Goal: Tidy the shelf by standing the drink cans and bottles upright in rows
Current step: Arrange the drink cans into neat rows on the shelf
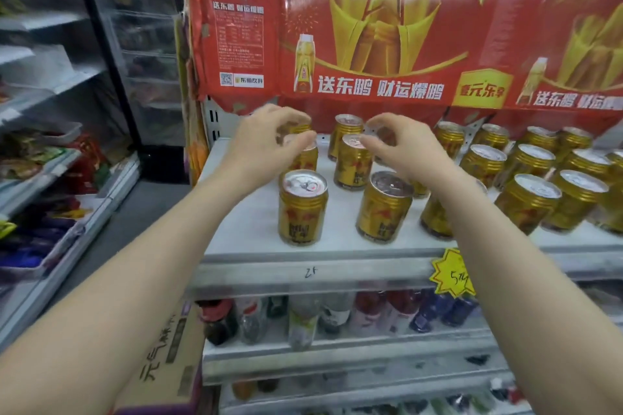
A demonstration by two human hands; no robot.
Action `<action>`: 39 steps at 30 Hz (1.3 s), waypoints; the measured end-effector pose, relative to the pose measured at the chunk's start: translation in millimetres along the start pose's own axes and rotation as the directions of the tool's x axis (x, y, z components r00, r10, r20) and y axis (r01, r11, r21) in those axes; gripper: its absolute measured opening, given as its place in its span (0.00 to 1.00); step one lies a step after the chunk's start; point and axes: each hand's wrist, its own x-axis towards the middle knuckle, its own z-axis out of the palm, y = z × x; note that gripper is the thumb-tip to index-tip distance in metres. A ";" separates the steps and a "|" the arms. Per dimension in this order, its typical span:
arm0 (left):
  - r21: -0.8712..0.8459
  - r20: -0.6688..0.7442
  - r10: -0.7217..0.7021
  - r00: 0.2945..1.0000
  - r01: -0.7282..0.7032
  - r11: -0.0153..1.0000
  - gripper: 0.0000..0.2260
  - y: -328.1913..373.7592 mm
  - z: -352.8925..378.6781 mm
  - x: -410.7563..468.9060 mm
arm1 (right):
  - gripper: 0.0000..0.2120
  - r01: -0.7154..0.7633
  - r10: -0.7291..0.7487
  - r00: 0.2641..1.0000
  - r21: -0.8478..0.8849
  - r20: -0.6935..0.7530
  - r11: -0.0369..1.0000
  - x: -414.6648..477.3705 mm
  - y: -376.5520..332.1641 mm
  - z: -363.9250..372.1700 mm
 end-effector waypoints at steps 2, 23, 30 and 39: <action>-0.067 0.074 0.004 0.997 0.001 0.998 0.16 8.1 -2.8 -24.8 | 0.19 0.012 -0.008 0.998 0.060 -0.066 0.998 -27.8 -1.5 -1.1; 0.230 0.235 -0.037 0.971 -0.018 0.973 0.32 11.7 10.9 -75.0 | 0.31 0.036 -0.038 0.999 -0.070 -0.021 0.997 -93.0 -8.8 26.2; 0.281 0.083 0.206 0.975 -0.221 0.934 0.29 80.6 48.8 -64.5 | 0.20 0.076 -0.112 0.887 -0.096 -0.448 0.992 -106.8 59.8 -19.5; 0.421 0.146 -0.140 0.979 0.066 0.905 0.32 110.0 105.9 -59.6 | 0.27 0.140 -0.144 0.980 -0.038 -0.136 0.989 -104.9 107.7 -8.7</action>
